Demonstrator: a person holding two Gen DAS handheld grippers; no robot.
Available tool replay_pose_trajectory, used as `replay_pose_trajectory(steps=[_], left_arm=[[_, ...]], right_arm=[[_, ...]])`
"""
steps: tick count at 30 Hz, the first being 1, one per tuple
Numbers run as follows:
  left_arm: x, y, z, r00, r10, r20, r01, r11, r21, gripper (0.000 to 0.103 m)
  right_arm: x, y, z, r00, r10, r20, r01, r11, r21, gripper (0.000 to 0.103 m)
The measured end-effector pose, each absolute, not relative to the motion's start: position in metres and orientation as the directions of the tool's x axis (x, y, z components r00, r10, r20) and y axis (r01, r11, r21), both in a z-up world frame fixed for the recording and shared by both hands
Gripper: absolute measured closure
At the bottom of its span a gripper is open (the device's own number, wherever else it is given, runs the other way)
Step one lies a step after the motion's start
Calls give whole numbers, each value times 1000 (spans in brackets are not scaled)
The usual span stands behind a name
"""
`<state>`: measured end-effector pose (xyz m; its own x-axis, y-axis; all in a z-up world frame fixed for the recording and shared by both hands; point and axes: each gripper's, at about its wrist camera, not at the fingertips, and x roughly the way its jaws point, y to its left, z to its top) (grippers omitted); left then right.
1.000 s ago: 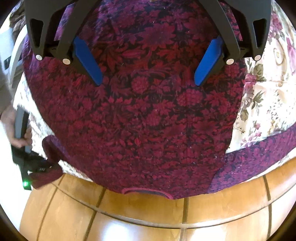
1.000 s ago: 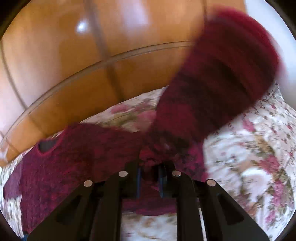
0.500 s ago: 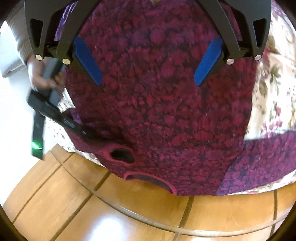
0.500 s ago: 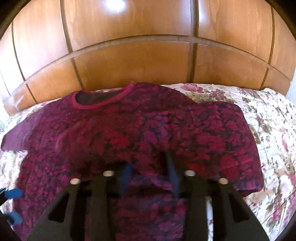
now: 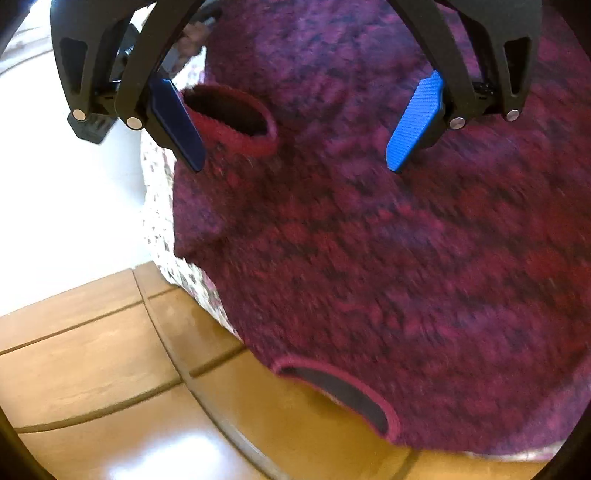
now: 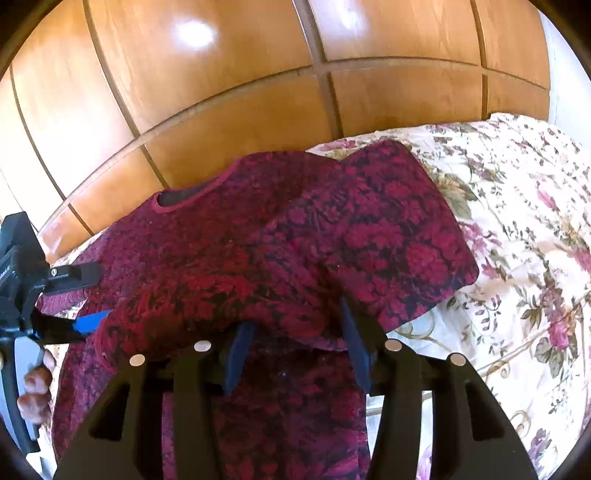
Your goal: Fold small clothes
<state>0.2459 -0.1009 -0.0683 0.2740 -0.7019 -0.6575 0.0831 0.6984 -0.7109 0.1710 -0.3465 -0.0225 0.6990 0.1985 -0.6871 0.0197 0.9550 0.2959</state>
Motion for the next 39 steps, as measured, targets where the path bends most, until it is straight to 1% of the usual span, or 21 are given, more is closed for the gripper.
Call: replay_pose_trajectory(steps=[3,5,6,8,10,12,14,15,17,18,19,20,21,22,23,24,25,28,29,35,39], left_arm=[[234,-100,-79,240,-752,-615,28,638,-769,6],[226,-98,-82,234,-775,-587,-3,603,-797,6],[226,-100,-83,232,-780,-582,-11,596,-803,6],[223,-105,-82,221,-787,-577,-27,586,-810,6],[222,-111,-80,222,-779,-586,-32,595,-803,6],[226,-117,-80,219,-785,-580,-57,583,-811,6],[230,-122,-81,222,-777,-589,-78,588,-805,6],[232,-127,-81,221,-773,-595,-83,593,-801,8],[234,-134,-83,206,-761,-615,-84,612,-786,22],[235,-138,-84,203,-746,-635,-88,632,-770,26],[236,-141,-85,205,-732,-650,-87,648,-757,34],[237,-144,-84,212,-712,-670,-77,671,-738,53],[239,-146,-85,212,-697,-685,-66,689,-722,63],[242,-147,-85,208,-687,-696,-59,702,-710,82],[244,-146,-84,211,-682,-700,-53,707,-705,92],[244,-145,-82,218,-680,-700,-44,710,-703,92],[246,-144,-76,238,-676,-697,-19,714,-700,96],[251,-137,-51,298,-680,-670,60,714,-698,96],[252,-133,-41,321,-682,-657,87,712,-697,96],[263,-100,18,455,-670,-587,202,720,-664,97],[269,-75,37,527,-628,-572,219,751,-623,97]], right_arm=[[179,-339,-24,704,184,-686,16,962,274,51],[184,-328,-26,697,175,-695,-1,970,243,41],[184,-322,-28,693,162,-702,-12,977,213,34],[183,-304,-30,692,114,-713,-47,992,114,26],[179,-290,-30,690,104,-716,-89,994,58,13],[172,-284,-28,694,107,-712,-117,992,35,10],[164,-284,-27,691,130,-711,-132,990,53,8],[159,-287,-27,688,144,-712,-133,989,72,7],[148,-295,-27,685,177,-707,-125,984,126,6],[142,-302,-27,685,193,-703,-114,981,158,5],[136,-310,-27,685,207,-699,-96,976,195,5],[131,-315,-27,686,217,-695,-82,971,222,5],[127,-323,-26,688,233,-687,-64,963,263,5],[124,-331,-25,690,252,-678,-47,951,305,5],[121,-343,-25,694,283,-662,-24,928,371,5],[121,-351,-26,695,304,-651,-9,910,415,5],[121,-361,-28,698,331,-635,9,882,471,5],[131,-385,-30,714,414,-565,41,781,624,5],[134,-388,-31,718,428,-549,39,763,646,5],[172,-385,-31,732,452,-510,42,717,696,5],[190,-387,-32,743,449,-497,56,698,714,5]])
